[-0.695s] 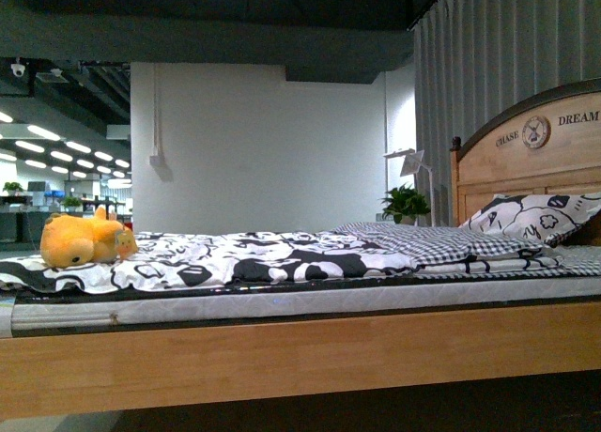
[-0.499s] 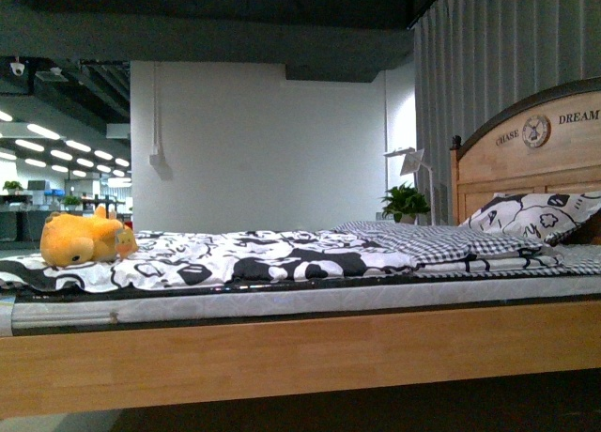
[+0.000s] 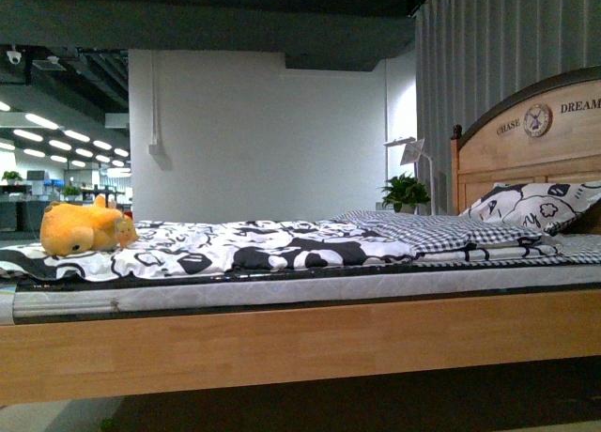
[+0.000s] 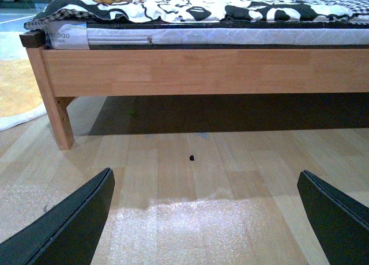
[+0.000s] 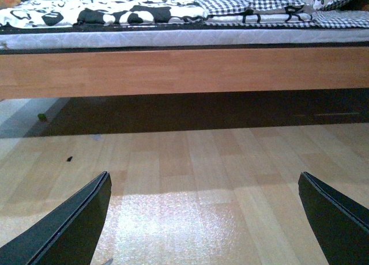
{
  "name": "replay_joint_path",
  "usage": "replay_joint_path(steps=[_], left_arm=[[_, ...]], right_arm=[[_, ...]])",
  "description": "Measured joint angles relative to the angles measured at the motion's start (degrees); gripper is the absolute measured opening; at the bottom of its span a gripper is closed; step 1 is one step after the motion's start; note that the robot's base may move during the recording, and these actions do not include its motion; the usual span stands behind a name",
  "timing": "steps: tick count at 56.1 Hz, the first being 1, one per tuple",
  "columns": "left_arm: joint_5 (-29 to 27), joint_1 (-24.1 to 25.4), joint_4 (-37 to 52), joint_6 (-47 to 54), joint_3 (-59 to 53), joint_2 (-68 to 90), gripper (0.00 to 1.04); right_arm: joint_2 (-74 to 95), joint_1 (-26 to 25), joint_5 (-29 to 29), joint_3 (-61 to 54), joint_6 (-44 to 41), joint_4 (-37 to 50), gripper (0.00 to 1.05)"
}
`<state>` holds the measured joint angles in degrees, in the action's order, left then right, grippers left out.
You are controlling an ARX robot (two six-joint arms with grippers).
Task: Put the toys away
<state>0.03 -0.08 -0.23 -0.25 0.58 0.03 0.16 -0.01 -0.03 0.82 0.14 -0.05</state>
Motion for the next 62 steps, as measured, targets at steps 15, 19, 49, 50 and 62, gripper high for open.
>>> replay_joint_path(steps=[15,19,49,50,62], left_arm=[[-0.02,0.00,0.00,0.00,0.00,0.00,0.98],[-0.02,0.00,0.00,0.02,0.00,0.00,0.98],[-0.02,0.00,0.00,0.00,0.00,0.00,0.98],[-0.02,0.00,0.00,0.00,0.00,0.00,0.98],[0.00,0.00,0.00,0.00,0.00,0.00,0.98]], right_arm=[[0.00,0.00,0.02,0.00,0.00,0.00,0.98],[0.00,0.00,0.02,0.00,0.02,0.00,0.98],[0.00,0.00,0.00,0.00,0.02,0.00,0.98],[0.00,0.00,0.02,0.00,0.02,0.00,0.98],[0.00,0.00,0.02,0.00,0.02,0.00,0.98]])
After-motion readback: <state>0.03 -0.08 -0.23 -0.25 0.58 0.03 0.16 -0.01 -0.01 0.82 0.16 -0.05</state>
